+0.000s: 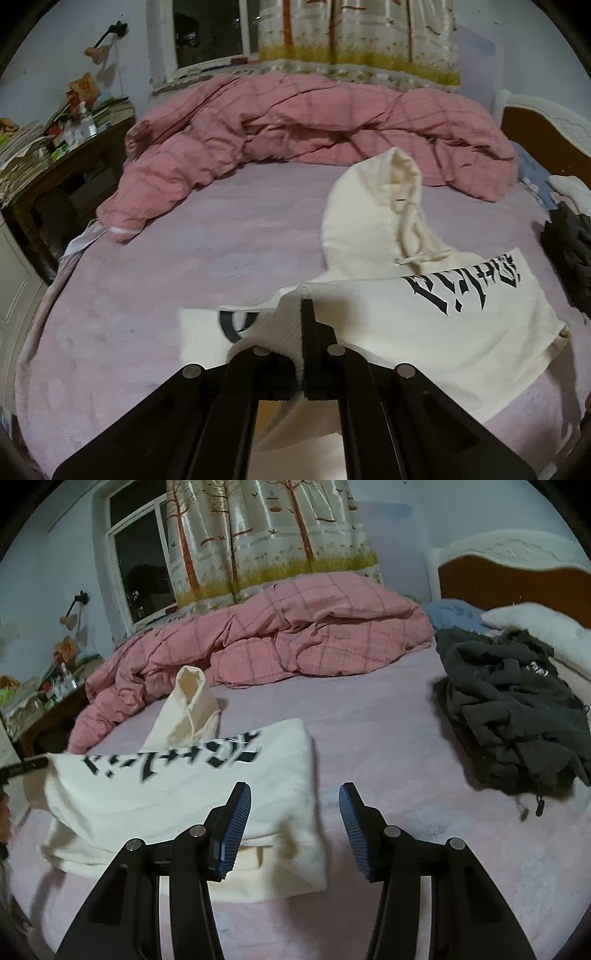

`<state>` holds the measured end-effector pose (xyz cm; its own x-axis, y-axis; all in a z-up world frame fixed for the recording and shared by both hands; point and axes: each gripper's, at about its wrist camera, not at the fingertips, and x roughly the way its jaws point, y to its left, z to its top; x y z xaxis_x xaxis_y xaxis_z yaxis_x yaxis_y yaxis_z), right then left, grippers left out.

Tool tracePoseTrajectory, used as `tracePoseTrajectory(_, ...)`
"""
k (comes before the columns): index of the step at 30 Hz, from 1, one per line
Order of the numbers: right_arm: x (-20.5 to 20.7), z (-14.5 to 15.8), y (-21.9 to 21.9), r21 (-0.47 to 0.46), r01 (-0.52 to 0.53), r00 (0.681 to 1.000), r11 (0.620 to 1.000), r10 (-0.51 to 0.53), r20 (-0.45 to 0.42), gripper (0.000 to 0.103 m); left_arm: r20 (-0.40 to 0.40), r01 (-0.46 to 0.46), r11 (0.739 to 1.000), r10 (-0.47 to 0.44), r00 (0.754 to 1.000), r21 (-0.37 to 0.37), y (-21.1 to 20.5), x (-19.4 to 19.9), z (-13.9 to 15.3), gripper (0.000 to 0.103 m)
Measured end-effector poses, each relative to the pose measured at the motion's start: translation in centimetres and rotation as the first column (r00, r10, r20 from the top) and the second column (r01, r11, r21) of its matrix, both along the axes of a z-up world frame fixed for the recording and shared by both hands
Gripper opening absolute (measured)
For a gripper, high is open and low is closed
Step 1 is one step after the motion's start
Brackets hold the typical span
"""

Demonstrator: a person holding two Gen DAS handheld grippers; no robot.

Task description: Fold large clothes

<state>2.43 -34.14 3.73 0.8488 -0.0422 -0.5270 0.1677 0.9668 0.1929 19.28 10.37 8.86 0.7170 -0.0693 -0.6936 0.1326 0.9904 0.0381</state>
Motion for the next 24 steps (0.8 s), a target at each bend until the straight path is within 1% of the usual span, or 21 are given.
tracePoseTrajectory(1,0.1,-0.3,0.2,-0.002,-0.006,1.000,1.000,0.006,-0.004,0.051,-0.007,-0.003,1.000,0.003,1.000,-0.002,0.3,0.1,-0.1,0.001)
tracePoseTrajectory(4,1.2,-1.3,1.0,0.035,-0.081,0.996,0.996,0.083,-0.036,0.051,-0.040,-0.020,1.000,0.020,0.999,-0.004,1.2,0.8,-1.2,0.002)
tracePoseTrajectory(5,1.5,-1.7,1.5,0.026,-0.098,0.994,0.995,0.099,-0.048,0.051,-0.047,-0.038,0.999,0.038,0.998,-0.003,1.5,1.0,-1.6,0.001)
tracePoseTrajectory(6,1.7,-2.0,2.0,0.004,-0.098,0.994,0.995,0.098,-0.058,0.051,-0.051,-0.052,0.999,0.052,0.997,0.002,1.9,1.2,-2.0,0.001)
tracePoseTrajectory(8,1.9,-2.6,2.9,-0.084,-0.060,0.996,0.995,0.054,-0.076,0.051,-0.055,-0.070,0.997,0.071,0.996,0.019,2.5,1.4,-2.8,0.001)
tracePoseTrajectory(10,2.0,-3.0,3.0,-0.120,-0.038,0.996,0.992,0.028,-0.079,0.051,-0.073,-0.084,0.996,0.085,0.994,0.018,3.1,1.6,-3.6,0.002)
tracePoseTrajectory(11,1.9,-3.3,3.0,-0.120,-0.043,0.996,0.992,0.033,-0.086,0.051,-0.089,-0.083,0.997,0.084,0.993,0.010,3.4,1.8,-4.0,0.002)
tracePoseTrajectory(13,1.8,-3.5,2.9,-0.104,-0.076,0.993,0.992,0.066,-0.098,0.051,-0.113,-0.079,0.997,0.079,0.990,0.004,3.6,2.0,-4.9,0.005)
tracePoseTrajectory(15,2.2,-4.0,3.3,-0.085,-0.176,0.977,0.981,0.163,-0.140,0.051,-0.127,-0.075,0.997,0.075,0.989,0.007,3.8,2.1,-5.6,0.005)
tracePoseTrajectory(16,2.3,-4.3,3.6,-0.082,-0.209,0.968,0.975,0.194,-0.158,0.051,-0.138,-0.077,0.997,0.079,0.987,0.016,3.8,2.1,-6.0,0.006)
tracePoseTrajectory(17,2.4,-4.5,4.1,-0.092,-0.218,0.965,0.972,0.201,-0.167,0.051,-0.145,-0.083,0.996,0.086,0.986,0.028,3.8,2.1,-6.2,0.006)
tracePoseTrajectory(20,2.7,-5.1,5.3,-0.182,-0.186,0.972,0.966,0.154,-0.177,0.051,-0.129,-0.103,0.994,0.105,0.986,0.026,4.0,1.5,-6.1,0.009)
tracePoseTrajectory(21,2.7,-5.2,5.5,-0.199,-0.173,0.974,0.965,0.138,-0.180,0.051,-0.122,-0.109,0.993,0.114,0.986,0.040,4.0,1.3,-6.0,0.013)
tracePoseTrajectory(23,2.8,-5.3,5.4,-0.202,-0.158,0.974,0.967,0.119,-0.192,0.051,-0.085,-0.131,0.987,0.139,0.987,0.095,4.0,0.9,-5.9,0.027)
tracePoseTrajectory(24,2.9,-5.4,5.3,-0.212,-0.145,0.974,0.967,0.102,-0.202,0.051,-0.048,-0.156,0.976,0.165,0.985,0.151,3.9,0.7,-5.8,0.043)
